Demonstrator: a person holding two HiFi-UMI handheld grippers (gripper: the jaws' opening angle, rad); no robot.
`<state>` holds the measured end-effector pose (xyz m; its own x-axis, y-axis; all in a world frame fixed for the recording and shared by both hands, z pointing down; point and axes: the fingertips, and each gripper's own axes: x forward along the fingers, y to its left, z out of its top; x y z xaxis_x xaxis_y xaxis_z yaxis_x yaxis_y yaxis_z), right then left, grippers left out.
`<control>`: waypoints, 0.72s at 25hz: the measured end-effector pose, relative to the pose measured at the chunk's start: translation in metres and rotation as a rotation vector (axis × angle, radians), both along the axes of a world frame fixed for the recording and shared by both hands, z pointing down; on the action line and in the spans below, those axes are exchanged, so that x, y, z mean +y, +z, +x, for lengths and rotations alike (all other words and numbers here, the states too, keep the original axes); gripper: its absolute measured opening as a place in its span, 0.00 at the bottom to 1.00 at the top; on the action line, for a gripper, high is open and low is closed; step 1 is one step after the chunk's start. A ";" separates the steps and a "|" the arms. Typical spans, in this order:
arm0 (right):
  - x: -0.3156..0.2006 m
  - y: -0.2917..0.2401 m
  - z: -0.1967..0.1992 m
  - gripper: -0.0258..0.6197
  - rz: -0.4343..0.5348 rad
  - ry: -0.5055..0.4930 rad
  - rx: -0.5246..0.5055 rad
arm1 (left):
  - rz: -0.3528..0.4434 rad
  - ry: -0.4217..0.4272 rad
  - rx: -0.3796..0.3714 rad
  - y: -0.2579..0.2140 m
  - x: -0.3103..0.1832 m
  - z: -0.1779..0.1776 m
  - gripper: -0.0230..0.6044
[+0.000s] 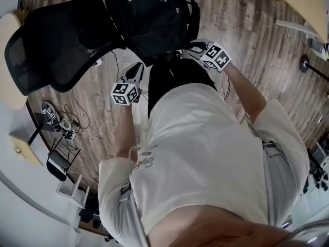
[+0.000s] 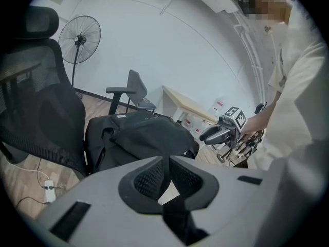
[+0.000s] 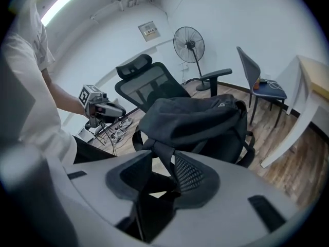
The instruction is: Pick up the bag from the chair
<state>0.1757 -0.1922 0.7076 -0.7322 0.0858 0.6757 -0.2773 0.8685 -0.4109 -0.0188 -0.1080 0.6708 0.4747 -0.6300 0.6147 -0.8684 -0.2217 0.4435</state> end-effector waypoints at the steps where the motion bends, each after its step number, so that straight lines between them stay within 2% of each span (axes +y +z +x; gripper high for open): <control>1: 0.002 0.004 0.001 0.25 -0.012 -0.013 0.008 | -0.015 -0.010 0.007 0.007 0.002 -0.001 0.09; 3: 0.005 0.013 0.003 0.25 -0.021 -0.035 0.023 | -0.050 -0.038 0.023 0.021 0.007 -0.003 0.26; 4: 0.006 0.017 0.003 0.25 -0.024 -0.043 0.028 | -0.068 -0.051 0.027 0.029 0.009 -0.004 0.27; 11: 0.009 0.042 -0.007 0.26 -0.068 -0.050 0.037 | -0.184 -0.075 0.050 0.078 0.019 -0.009 0.30; 18: 0.009 0.047 -0.017 0.26 -0.090 -0.089 0.005 | -0.260 0.008 0.118 0.101 0.003 0.008 0.31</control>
